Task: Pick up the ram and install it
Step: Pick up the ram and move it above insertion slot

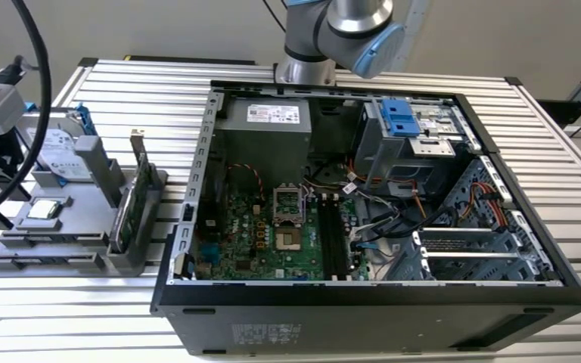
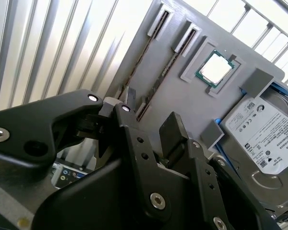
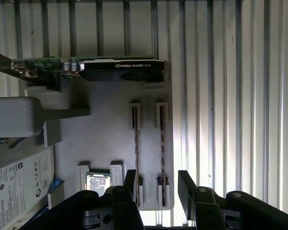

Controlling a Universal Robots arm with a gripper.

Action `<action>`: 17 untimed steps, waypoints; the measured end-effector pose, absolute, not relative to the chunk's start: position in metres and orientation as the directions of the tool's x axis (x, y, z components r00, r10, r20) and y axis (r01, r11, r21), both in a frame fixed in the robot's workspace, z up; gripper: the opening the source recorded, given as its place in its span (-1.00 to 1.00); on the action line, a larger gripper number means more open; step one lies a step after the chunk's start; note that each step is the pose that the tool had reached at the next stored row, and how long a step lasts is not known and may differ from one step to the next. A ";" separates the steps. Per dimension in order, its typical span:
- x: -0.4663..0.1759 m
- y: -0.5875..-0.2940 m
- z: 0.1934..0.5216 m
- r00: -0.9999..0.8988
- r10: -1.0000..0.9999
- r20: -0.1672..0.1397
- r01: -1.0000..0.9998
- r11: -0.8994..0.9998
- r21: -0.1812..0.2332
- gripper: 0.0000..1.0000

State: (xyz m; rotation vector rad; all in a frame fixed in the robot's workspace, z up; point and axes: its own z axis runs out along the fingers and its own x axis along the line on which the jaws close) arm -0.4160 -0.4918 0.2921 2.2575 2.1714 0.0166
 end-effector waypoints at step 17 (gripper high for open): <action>-0.416 -0.495 0.289 0.039 0.999 0.001 0.999 -0.039 0.014 1.00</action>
